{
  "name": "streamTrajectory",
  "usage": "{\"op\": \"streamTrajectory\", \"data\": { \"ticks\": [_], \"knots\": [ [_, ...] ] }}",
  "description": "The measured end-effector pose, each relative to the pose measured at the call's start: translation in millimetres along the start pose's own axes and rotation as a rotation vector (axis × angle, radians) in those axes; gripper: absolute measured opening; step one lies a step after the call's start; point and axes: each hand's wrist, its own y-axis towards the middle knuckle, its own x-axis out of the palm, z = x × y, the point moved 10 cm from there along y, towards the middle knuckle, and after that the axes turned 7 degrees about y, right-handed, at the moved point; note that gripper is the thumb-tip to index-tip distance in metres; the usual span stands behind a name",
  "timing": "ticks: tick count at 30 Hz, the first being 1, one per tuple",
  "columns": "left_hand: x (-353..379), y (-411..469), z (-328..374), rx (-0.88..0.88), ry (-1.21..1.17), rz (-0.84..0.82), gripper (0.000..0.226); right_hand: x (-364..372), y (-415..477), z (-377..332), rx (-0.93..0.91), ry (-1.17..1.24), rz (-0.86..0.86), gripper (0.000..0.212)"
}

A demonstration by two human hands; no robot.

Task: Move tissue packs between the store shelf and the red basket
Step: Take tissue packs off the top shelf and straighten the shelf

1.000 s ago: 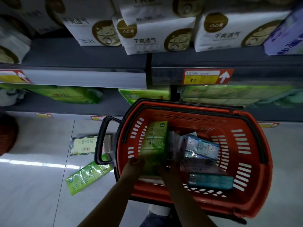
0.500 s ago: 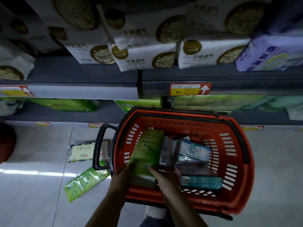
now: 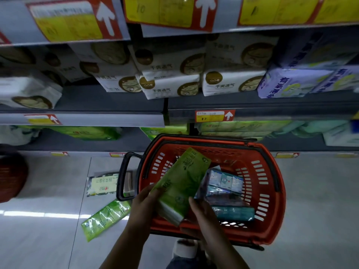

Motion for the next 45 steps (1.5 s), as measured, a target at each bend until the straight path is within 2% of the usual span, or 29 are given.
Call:
{"op": "streamTrajectory", "data": {
  "ticks": [2, 6, 9, 14, 18, 21, 23, 24, 27, 30, 33, 37, 41, 44, 45],
  "knots": [
    [-2.2, -10.3, 13.3, 0.037, -0.001, -0.027, 0.044, -14.5, -8.2, -10.7, -0.021, -0.002, 0.036, 0.062],
    [-10.1, -32.8, 51.1, 0.093, 0.047, -0.108, 0.044, -51.6, -34.6, -45.6, -0.082, 0.044, 0.108, 0.059],
    [-14.9, -50.3, 77.5, 0.111, 0.088, -0.167, 0.057, -66.7, -64.0, -72.9, -0.129, 0.001, 0.080, 0.079],
    [-8.3, -88.1, 133.7, 0.190, 0.137, -0.240, 0.061, -71.6, -116.5, -119.3, -0.187, 0.133, 0.020, 0.069],
    [6.9, -126.2, 188.6, 0.262, 0.129, -0.351, 0.077, -78.7, -162.8, -157.5, -0.229, 0.219, -0.008, 0.068],
    [13.3, -153.4, 230.3, 0.292, 0.118, -0.419, 0.073, -83.2, -201.7, -184.5, -0.283, 0.226, -0.010, 0.063],
    [18.9, -172.2, 255.2, 0.310, 0.141, -0.482, 0.073, -83.4, -228.2, -201.3, -0.316, 0.226, -0.027, 0.053],
    [21.4, -182.3, 268.6, 0.325, 0.154, -0.512, 0.072, -82.9, -241.7, -210.3, -0.334, 0.233, -0.051, 0.055],
    [28.7, -213.6, 306.5, 0.356, 0.137, -0.613, 0.056, -77.4, -282.1, -236.2, -0.362, 0.222, -0.124, 0.084],
    [32.6, -246.5, 346.2, 0.421, 0.160, -0.659, 0.048, -63.6, -329.0, -263.2, -0.416, 0.186, -0.218, 0.075],
    [36.7, -278.1, 378.2, 0.483, 0.214, -0.683, 0.048, -50.4, -367.8, -285.6, -0.484, 0.105, -0.257, 0.101],
    [41.2, -314.2, 409.5, 0.512, 0.158, -0.706, 0.053, -41.0, -409.9, -309.9, -0.559, 0.048, -0.223, 0.109],
    [38.9, -351.3, 443.5, 0.629, 0.149, -0.679, 0.050, -34.1, -448.2, -334.9, -0.653, 0.065, -0.225, 0.107],
    [31.0, -376.2, 461.7, 0.681, 0.105, -0.663, 0.053, -20.4, -480.6, -352.4, -0.718, 0.054, -0.260, 0.077],
    [27.9, -383.8, 466.5, 0.700, 0.094, -0.649, 0.055, -15.3, -490.2, -357.9, -0.746, 0.048, -0.265, 0.075]
  ]
}}
